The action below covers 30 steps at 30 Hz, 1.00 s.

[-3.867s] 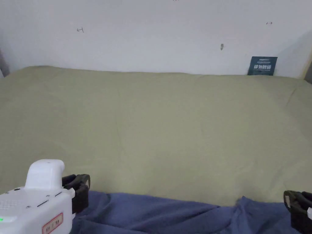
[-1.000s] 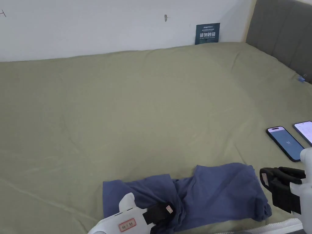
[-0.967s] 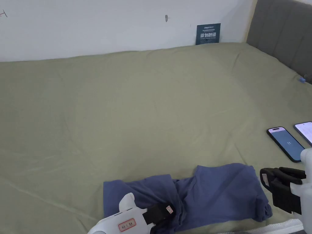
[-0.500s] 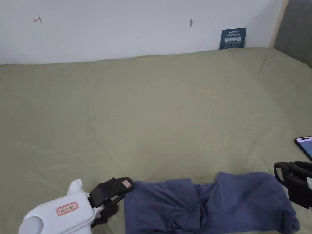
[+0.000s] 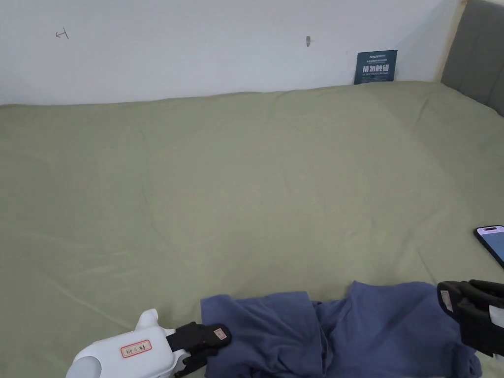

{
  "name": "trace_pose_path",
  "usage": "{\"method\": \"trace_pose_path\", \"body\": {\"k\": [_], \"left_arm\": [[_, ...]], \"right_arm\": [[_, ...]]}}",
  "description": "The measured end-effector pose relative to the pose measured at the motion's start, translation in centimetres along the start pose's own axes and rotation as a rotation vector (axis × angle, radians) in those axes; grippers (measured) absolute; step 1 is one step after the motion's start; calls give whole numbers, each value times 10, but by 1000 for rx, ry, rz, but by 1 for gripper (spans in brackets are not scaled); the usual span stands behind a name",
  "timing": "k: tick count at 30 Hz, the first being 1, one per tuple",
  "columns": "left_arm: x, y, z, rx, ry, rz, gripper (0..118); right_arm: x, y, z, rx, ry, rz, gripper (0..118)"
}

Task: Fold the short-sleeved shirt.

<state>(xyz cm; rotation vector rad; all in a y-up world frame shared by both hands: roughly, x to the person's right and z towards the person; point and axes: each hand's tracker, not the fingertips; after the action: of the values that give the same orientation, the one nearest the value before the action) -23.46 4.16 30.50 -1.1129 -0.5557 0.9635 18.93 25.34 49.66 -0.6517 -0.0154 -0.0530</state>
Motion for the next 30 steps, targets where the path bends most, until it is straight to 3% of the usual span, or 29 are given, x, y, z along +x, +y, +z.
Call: {"method": "trace_pose_path", "body": {"k": [3,9,14,21,23,26,30], "left_arm": [[2,1,9,25,-34,30,8],[27,13,41,81,-75,-38,7],[44,41,98,201,34,-88,7],[81,65,206,377,340,-271,7],[89,65,220,393,330,-269,7],[109,58,217,385,332,-344,8],[147,35,159,252,297,-466,8]], "right_arm": [[0,0,1,-3,-5,4,0],[3,4,2,8,-12,-2,0],[0,9,2,9,-7,9,0],[-6,16,-8,21,13,22,0],[-9,19,-11,25,25,29,0],[-12,23,-15,27,38,41,0],[-15,23,-13,23,37,48,0]]}}
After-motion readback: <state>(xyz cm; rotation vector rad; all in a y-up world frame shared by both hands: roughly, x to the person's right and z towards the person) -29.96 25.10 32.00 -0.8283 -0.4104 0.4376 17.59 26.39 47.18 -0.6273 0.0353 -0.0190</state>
